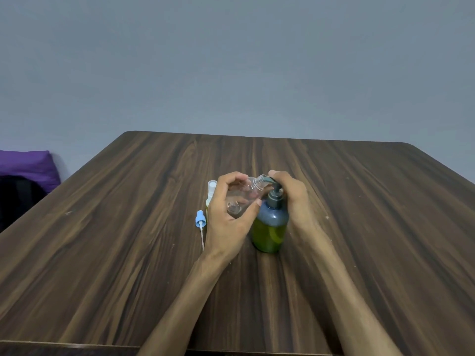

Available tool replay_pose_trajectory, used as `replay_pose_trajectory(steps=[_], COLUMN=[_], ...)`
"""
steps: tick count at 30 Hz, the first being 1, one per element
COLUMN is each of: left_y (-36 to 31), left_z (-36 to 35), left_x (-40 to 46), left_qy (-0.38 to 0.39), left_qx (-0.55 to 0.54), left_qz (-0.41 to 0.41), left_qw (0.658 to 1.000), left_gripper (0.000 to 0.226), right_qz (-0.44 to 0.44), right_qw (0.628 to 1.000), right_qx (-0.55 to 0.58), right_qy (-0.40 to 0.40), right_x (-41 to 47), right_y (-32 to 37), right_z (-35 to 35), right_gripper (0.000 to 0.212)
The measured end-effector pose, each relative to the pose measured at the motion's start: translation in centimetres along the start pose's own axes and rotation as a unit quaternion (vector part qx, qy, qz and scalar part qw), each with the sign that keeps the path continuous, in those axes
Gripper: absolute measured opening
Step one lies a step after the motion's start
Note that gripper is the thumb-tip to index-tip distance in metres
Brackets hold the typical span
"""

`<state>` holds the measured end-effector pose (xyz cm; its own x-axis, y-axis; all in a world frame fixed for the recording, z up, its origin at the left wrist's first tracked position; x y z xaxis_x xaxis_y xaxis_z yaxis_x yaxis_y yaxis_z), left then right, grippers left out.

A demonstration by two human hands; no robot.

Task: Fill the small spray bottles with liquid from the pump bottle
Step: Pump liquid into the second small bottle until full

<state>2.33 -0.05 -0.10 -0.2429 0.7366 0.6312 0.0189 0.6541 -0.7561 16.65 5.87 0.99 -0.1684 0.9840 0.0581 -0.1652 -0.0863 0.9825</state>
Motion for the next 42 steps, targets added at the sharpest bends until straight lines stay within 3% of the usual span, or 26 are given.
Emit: replay_pose_trajectory(steps=[7,11,13,17,22,33,42], left_y=[-0.3,-0.2,0.1,0.2,0.3,0.6,-0.2], left_z=[0.1,0.3,0.4,0.2,0.4,0.1,0.1], left_x=[0.2,0.1,0.2,0.2,0.1,0.0,-0.2], left_qy=[-0.004,-0.003,0.003,-0.005,-0.011,-0.013,-0.026], left_qx=[-0.014,-0.013,-0.007,-0.014,-0.024,-0.038,-0.028], left_qz=[-0.012,-0.014,-0.011,0.002,0.005,0.008,-0.019], left_qw=[1.0,1.0,1.0,1.0,1.0,0.999,0.999], left_gripper=[0.05,0.047,0.046,0.048,0.047,0.048,0.048], right_qz=[-0.029,-0.042,-0.039,-0.061,-0.048,-0.002,0.02], right_qw=[0.98,0.916,0.893,0.927,0.934,0.941,0.94], right_qx=[-0.194,-0.39,-0.435,-0.37,-0.349,-0.339,-0.341], right_qy=[0.034,0.087,0.11,0.016,0.06,0.016,0.019], right_x=[0.9,2.7,2.7,3.3,2.8,3.3,3.4], right_y=[5.7,5.8,4.4,3.8,4.2,4.5,5.2], right_z=[1.0,-1.0,-1.8,-0.1,-1.1,-0.9,-1.2], right_gripper=[0.031,0.034,0.032,0.037,0.04,0.044,0.028])
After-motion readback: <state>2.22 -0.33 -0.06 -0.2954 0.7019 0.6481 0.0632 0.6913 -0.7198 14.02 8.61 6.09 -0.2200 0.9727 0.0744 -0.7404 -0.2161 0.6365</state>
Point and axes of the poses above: each hand's wrist, its own x-axis towards the middle knuckle, its own z-axis out of the back of the hand, y = z × x, the point moved 7 cm from there along x, towards the middle knuckle, and after that the axes turned 10 degrees about -x, right-handed, at the moved point
